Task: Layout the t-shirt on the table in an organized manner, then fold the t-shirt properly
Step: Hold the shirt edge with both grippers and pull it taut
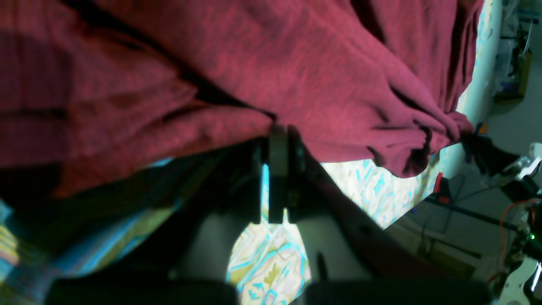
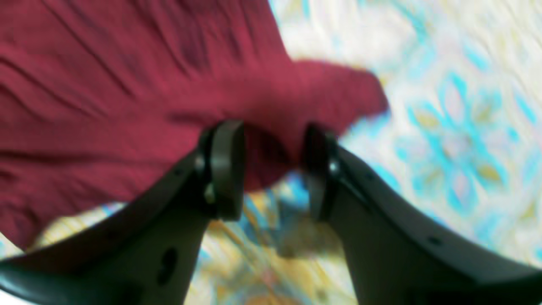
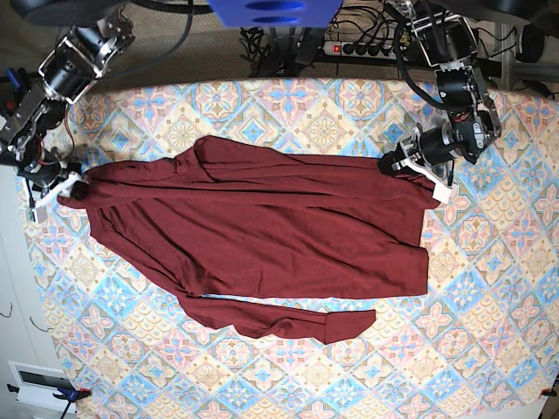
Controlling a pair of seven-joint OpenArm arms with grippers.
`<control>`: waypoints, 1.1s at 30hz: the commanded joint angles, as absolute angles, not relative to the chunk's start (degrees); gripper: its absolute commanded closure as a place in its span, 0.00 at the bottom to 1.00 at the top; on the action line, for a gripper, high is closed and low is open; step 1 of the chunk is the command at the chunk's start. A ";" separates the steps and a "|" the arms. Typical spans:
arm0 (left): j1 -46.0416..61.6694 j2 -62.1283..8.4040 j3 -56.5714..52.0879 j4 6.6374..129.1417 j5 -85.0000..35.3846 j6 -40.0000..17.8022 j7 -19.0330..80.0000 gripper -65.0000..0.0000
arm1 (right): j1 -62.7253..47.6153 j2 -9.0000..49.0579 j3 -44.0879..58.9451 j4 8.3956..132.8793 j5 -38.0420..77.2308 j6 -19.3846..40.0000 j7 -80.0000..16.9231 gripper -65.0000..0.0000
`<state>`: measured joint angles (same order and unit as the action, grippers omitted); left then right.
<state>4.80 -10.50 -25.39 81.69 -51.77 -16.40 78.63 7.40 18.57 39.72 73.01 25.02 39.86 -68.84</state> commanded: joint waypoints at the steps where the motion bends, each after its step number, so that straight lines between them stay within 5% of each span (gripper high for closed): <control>1: 4.35 -11.30 -25.80 82.59 -53.05 -16.66 78.20 1.00 | 7.87 20.00 40.04 72.66 25.63 40.00 -68.26 0.64; 14: 6.11 -11.21 -31.52 82.59 -53.23 -16.66 78.73 0.98 | 7.60 20.00 39.96 70.99 25.63 40.00 -68.62 0.63; 26: 9.80 -11.21 -31.78 82.59 -58.15 -16.57 78.73 0.37 | 7.43 20.00 39.96 71.16 25.80 40.00 -71.60 0.59; 33: 9.98 -10.86 -33.98 82.51 -58.24 -16.57 78.29 0.26 | 7.43 20.00 40.22 71.16 25.80 40.00 -73.01 0.55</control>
<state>10.02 -9.93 -33.32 82.11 -61.12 -16.95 79.11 6.66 18.59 39.90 70.08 24.84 39.83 -73.71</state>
